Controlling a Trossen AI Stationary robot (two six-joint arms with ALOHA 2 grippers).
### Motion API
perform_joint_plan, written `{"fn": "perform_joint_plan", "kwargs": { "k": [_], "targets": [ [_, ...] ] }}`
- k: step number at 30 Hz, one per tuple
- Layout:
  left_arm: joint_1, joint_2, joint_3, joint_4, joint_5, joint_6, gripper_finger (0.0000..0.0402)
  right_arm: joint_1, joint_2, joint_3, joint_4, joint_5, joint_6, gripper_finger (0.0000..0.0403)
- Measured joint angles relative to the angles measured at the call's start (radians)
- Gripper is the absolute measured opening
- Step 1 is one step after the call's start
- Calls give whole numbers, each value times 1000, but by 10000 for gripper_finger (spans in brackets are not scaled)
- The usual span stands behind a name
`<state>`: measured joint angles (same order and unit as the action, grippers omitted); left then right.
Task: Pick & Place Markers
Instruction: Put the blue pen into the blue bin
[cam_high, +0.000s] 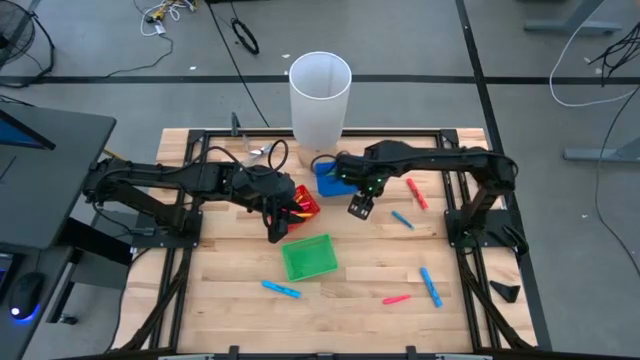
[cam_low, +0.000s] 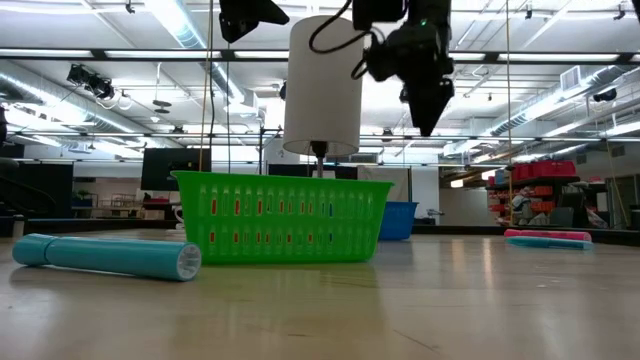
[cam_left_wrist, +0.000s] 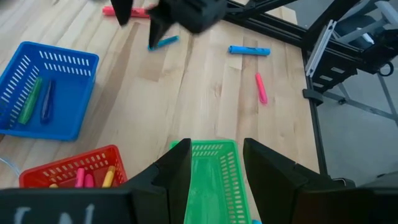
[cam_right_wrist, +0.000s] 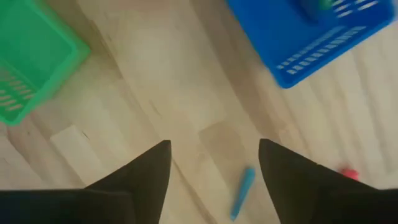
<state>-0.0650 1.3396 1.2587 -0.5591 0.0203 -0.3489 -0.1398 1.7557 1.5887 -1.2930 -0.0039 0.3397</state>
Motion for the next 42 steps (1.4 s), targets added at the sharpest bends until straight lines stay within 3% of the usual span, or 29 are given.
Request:
{"fn": "perform_joint_plan", "kwargs": {
  "k": [6,16,24,31,42],
  "targets": [
    [0,0,0,1,0,0,151,-6,-84,-52,-1,67,13,249],
    [0,0,0,13,0,0,151,-28,-303,-360,69,66,89,249],
    [0,0,0,16,0,-7,151,-51,-438,-531,65,18,150,249],
    [0,0,0,16,0,-7,151,-51,-492,-606,61,2,150,249],
    [0,0,0,16,0,-7,151,-51,-514,-618,71,-15,137,249]
  ]
}}
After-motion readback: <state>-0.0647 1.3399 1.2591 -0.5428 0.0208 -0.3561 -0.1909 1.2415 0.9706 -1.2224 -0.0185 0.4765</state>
